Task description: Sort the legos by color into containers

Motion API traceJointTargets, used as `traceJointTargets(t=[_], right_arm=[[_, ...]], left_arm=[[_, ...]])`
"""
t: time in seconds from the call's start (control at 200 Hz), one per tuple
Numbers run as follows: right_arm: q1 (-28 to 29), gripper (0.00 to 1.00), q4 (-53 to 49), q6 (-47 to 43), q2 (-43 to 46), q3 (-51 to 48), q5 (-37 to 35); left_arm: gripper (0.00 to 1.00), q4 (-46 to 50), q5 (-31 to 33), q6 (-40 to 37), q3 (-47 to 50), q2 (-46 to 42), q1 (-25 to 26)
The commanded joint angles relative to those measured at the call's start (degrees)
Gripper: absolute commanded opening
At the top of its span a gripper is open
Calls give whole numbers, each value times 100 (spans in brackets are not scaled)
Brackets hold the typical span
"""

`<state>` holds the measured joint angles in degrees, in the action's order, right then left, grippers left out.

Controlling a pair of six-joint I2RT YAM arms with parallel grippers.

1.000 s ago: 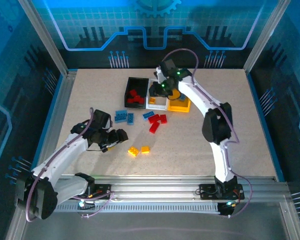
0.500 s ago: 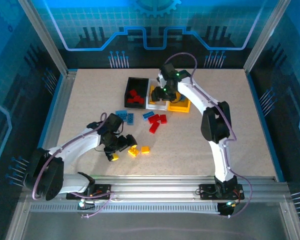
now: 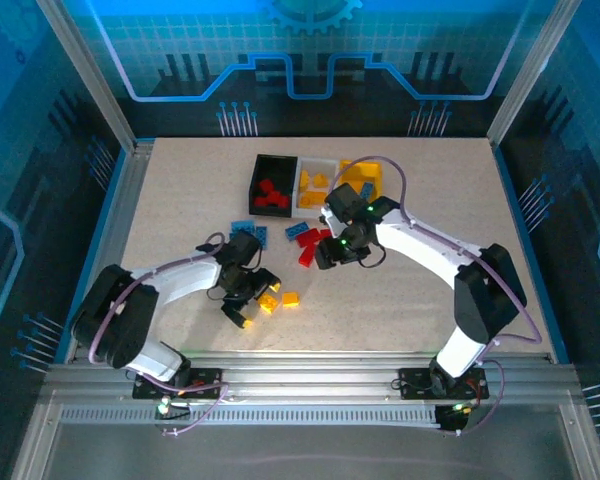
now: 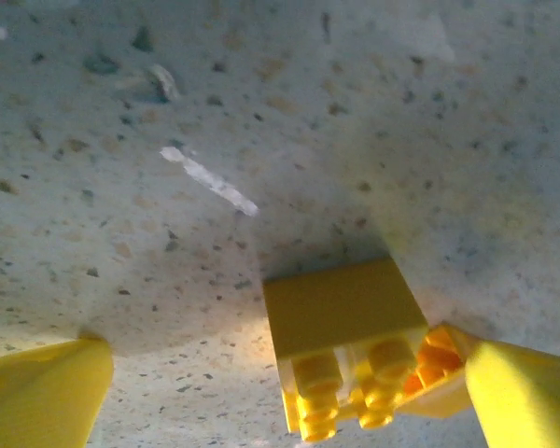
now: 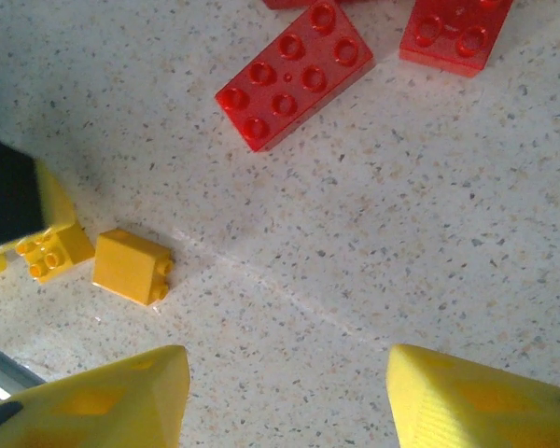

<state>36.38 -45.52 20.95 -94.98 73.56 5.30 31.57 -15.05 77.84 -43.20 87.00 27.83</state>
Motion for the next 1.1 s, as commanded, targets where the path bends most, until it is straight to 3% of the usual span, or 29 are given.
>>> traceJointTargets(t=[0.0,0.195,0.44,0.63,0.785,0.981,1.096], right_arm=[[173,59,293,132,364,-122,-57],[421,59,443,260,574,-500,5],[836,59,498,88,627,-852,-174],[1170,64,944,-1222,379,-1058,-226],[1439,68,2266,-2627,540,-1707,-206],[1495,70,3845,-4359,527,-2607,673],[1489,69,4009,-4893,90,-2474,841]], left_arm=[[94,-143,67,321,-172,421,55],[79,-195,-66,245,-401,1087,55],[59,-257,-138,131,-528,1316,37],[47,-326,-240,43,-593,1286,-95],[44,99,-115,-474,-904,1034,-311],[43,781,106,-1388,-1651,553,-762],[43,1016,77,-1796,-1940,350,-1111]])
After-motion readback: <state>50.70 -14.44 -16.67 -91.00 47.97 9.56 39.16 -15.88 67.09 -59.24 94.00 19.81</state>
